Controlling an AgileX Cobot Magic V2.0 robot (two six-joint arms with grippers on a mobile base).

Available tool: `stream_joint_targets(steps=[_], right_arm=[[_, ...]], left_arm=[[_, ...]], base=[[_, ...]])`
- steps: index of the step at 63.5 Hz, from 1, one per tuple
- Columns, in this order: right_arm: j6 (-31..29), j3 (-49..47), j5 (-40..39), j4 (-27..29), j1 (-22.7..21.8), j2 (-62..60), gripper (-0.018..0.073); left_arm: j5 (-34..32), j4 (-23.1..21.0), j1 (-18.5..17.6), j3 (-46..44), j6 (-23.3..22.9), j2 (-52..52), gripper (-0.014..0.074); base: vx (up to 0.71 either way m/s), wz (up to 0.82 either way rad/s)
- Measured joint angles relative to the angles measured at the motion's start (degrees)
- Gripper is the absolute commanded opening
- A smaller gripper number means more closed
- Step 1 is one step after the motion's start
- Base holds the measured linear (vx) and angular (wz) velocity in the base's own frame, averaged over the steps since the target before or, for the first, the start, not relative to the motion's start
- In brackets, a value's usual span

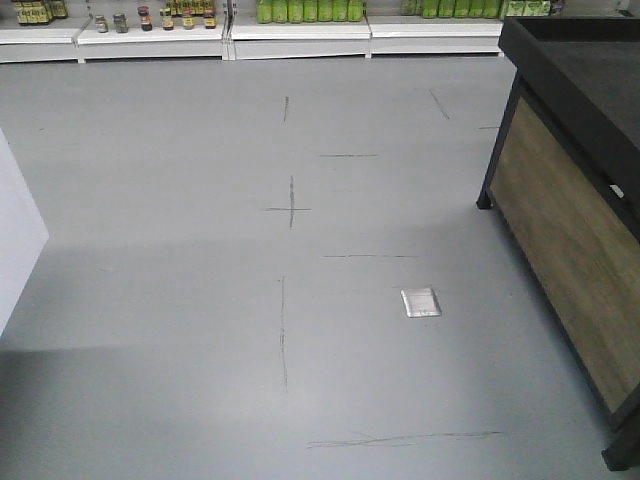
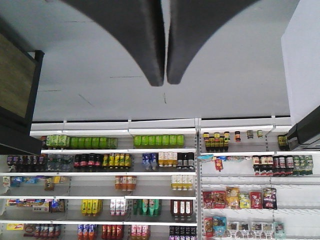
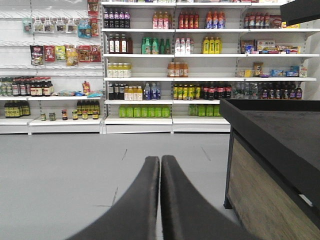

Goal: Pick three apples into basket with both arms
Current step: 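Drive the base forward across the floor toward the produce tables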

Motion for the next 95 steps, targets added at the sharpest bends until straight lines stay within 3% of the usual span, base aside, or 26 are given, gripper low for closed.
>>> stream_joint_targets(steps=[95], right_arm=[[0.0, 0.0, 0.0, 0.0, 0.0, 0.0, -0.0008]], left_arm=[[0.0, 0.0, 0.0, 0.0, 0.0, 0.0, -0.0006]], base=[[0.10, 0.04]])
